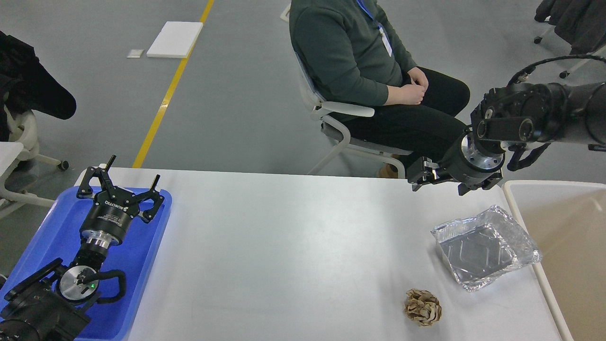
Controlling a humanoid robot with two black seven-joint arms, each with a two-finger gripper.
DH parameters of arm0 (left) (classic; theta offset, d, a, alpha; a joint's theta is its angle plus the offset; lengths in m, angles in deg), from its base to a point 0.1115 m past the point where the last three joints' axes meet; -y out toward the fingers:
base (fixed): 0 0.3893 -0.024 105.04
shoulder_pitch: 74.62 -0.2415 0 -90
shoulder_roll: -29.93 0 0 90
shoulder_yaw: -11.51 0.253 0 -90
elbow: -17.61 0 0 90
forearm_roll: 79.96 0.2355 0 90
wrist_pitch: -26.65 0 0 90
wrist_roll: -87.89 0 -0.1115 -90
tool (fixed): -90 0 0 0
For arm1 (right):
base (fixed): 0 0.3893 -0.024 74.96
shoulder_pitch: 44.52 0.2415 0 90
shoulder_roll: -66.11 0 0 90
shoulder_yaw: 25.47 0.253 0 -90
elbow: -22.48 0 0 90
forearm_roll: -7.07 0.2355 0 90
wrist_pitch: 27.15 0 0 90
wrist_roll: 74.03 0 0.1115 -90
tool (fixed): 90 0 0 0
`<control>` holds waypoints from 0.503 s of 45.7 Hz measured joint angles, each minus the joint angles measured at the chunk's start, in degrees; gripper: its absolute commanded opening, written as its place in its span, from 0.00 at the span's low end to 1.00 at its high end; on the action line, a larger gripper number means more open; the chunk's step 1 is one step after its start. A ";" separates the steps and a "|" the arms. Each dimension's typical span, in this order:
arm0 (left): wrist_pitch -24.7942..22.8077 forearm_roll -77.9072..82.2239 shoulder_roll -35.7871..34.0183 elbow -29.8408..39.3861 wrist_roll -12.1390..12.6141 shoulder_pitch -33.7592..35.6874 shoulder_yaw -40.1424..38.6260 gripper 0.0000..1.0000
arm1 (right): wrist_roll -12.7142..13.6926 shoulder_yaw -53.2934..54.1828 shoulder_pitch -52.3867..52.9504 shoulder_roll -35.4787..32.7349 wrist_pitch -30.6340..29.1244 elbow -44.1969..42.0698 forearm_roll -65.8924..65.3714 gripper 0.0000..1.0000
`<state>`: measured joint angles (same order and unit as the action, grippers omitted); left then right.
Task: Tidy desktop
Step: 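Move the right gripper forward and down toward the foil tray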
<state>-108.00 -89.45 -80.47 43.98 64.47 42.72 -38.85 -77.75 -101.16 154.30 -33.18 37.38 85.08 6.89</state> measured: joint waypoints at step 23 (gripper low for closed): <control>0.00 0.00 0.00 0.00 0.00 0.00 0.00 0.99 | -0.01 0.91 -1.31 0.48 0.69 -0.32 0.00 1.00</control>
<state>-108.00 -89.45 -80.46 43.98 64.46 42.72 -38.85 -77.76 -100.25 152.98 -32.70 38.07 84.76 6.89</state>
